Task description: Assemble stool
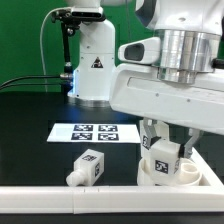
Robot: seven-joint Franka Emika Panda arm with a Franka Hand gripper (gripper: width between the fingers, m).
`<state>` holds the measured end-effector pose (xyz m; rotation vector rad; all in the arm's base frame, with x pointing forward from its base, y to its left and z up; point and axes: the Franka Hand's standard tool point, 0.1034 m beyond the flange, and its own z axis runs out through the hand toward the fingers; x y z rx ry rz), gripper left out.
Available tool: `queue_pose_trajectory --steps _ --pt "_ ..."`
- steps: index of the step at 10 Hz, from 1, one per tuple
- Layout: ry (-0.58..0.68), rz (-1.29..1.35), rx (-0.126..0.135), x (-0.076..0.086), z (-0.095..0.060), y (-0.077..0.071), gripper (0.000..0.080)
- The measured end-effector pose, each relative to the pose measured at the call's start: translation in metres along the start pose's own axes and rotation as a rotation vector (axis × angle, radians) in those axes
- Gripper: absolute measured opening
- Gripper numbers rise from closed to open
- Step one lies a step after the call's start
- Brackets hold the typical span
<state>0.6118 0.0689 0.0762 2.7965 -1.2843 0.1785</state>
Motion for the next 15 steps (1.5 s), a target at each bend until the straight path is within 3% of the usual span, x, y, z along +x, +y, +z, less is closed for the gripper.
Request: queue_pose_trajectory --steps 4,5,6,7,9,10,15 --pt "-0.002 0.201 -0.022 0.002 0.001 0.009 0.0337" --pt "-0.001 0.199 -0.022 0.002 0.002 0.009 0.0407" --pt "-0.004 0.190 -0.017 0.003 0.000 0.009 0.0407" --pt "-0.013 0.165 0.007 0.008 -0.012 0.009 0.0588" --pt "-0.033 0.117 0.065 0.027 -0.038 0.018 0.0630" --pt "-0.030 0.120 0.076 0.032 -0.044 0.018 0.0647" --pt "-0.031 0.111 0.068 0.028 -0.039 0.017 0.0649"
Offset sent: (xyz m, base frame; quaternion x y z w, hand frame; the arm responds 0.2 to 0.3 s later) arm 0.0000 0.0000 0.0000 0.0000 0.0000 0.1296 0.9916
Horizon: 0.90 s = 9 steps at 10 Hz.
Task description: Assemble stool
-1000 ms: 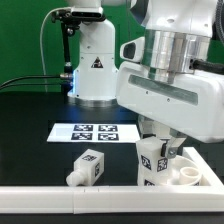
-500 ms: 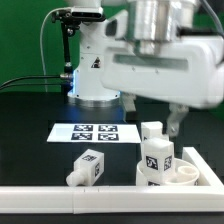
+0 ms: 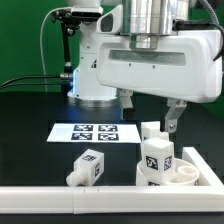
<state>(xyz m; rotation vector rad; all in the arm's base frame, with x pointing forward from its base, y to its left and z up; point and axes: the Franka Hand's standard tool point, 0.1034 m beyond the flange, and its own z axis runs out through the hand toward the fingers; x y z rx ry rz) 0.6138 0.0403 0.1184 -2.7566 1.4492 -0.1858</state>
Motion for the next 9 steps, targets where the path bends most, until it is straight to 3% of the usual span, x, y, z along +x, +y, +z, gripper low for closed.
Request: queue_pose_trajectory --steps 1,2,3,6,9 --pt "0.001 -0.007 0.001 0.001 0.000 0.001 0.0649" --pt "0.010 -0.063 0.035 0.010 0.003 0.009 0.0649" --pt "0.009 -0.056 0.046 0.018 0.009 0.025 0.0649" --pt "-0.013 -0.250 0.022 0.033 0.022 0.058 0.0649" --pt "-0.011 -0.326 0.021 0.032 0.022 0.057 0.0649"
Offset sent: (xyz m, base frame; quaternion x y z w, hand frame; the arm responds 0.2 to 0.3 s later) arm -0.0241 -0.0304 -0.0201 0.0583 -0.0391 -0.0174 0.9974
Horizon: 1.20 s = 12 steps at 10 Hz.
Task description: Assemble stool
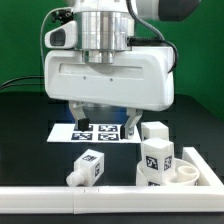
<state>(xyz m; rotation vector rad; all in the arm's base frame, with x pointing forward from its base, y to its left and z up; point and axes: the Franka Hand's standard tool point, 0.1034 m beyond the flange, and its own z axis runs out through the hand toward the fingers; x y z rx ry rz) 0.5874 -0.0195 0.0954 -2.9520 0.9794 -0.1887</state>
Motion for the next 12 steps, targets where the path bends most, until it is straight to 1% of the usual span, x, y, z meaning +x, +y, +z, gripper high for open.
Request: queue_pose_trajectory --steps 1,2,3,4,5,8,9,10,12 --pt "-0.011 -0.005 0.001 0.000 0.004 0.006 0.0649" --pt "-0.045 0.012 -0.001 0.000 0.012 0.021 0.0649" --pt "-0.130 0.036 -0.007 -0.004 0.018 0.037 0.0649" --pt "-0.165 0.048 0.002 -0.002 0.023 0.049 0.0649" --pt "-0.167 0.058 -0.001 -0.005 0.027 0.053 0.0649" --pt "-0.166 0.054 -0.002 -0.005 0.027 0.052 0.0649" --pt "-0.146 -0.039 -0.004 -0.008 0.035 0.052 0.0649" --pt "-0.143 -0.105 -0.009 -0.015 0.045 0.051 0.0649" --pt "-0.144 -0.137 -0.017 -0.023 0.057 0.049 0.0649"
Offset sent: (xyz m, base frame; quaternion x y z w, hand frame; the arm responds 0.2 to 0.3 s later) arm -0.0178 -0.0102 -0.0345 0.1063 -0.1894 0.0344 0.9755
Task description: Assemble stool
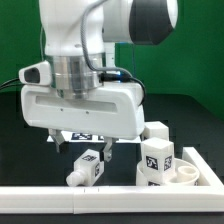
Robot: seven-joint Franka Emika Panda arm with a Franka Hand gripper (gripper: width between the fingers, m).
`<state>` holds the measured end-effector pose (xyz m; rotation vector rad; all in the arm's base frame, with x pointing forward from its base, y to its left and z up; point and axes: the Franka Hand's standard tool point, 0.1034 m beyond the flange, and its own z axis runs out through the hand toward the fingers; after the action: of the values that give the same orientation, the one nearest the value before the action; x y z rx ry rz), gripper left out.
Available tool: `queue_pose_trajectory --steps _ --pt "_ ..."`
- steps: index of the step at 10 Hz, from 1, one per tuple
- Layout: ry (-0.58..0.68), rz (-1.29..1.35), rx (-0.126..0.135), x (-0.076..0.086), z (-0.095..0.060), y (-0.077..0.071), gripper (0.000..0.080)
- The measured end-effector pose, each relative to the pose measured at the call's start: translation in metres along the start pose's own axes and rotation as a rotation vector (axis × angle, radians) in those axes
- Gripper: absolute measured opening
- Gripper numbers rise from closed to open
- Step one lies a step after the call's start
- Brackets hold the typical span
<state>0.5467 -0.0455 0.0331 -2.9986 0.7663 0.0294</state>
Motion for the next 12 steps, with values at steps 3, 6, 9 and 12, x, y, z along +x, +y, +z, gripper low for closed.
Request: queue_pose_trajectory --steps 3,6,9,12 --pt "0.033 0.000 -0.030 -0.005 0.019 0.010 0.0649" --pt "0.034 -0.013 -0.031 -0.004 0.018 0.010 0.0516" --pt "0.047 -0.303 -0.039 0.002 0.005 0.014 0.0320" --pt "0.072 -0.580 -0.049 -0.002 -0.008 0.051 0.0320"
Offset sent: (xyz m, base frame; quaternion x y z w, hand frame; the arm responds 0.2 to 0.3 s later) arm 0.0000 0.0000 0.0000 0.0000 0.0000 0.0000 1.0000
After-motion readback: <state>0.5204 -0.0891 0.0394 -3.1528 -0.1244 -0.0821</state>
